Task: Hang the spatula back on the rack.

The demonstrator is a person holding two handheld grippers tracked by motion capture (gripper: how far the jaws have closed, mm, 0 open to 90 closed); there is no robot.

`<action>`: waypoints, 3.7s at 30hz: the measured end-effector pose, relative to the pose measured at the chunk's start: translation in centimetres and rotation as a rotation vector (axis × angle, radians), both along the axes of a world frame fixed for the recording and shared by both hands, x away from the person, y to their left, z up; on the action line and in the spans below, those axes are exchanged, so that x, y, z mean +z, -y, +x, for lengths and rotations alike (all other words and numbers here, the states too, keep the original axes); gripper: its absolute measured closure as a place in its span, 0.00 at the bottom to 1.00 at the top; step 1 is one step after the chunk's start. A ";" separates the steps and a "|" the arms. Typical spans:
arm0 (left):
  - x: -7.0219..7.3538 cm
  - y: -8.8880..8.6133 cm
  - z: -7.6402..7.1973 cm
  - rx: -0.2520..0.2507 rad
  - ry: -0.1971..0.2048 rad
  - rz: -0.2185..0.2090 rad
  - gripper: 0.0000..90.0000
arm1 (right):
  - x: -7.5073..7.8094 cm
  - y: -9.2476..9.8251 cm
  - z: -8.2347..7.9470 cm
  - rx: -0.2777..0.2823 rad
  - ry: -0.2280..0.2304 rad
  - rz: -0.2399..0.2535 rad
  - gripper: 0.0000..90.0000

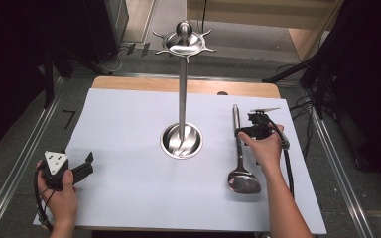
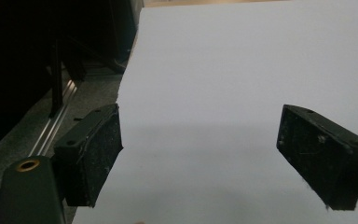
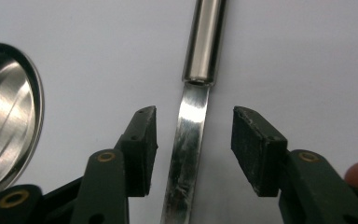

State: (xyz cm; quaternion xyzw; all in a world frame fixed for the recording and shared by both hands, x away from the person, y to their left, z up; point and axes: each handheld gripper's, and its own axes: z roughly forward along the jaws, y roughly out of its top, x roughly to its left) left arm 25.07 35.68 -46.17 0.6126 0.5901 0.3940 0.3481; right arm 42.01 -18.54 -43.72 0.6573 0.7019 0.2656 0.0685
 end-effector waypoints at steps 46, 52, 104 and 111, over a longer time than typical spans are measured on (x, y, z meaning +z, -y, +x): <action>0.0 0.0 0.0 -0.003 -0.003 0.002 0.17 | -1.0 -3.5 -4.7 -0.024 -0.199 -0.209 0.81; 0.0 0.0 0.0 -0.003 -0.004 0.001 0.17 | -1.0 -3.6 -4.8 -0.031 -0.193 -0.214 0.83; 0.0 0.1 0.1 -0.019 -0.011 0.005 0.17 | -0.4 -0.5 -10.2 0.138 0.348 0.161 0.85; 0.0 0.0 0.0 -0.018 -0.006 -0.005 0.17 | -0.1 -1.0 -10.8 0.177 0.438 0.186 0.85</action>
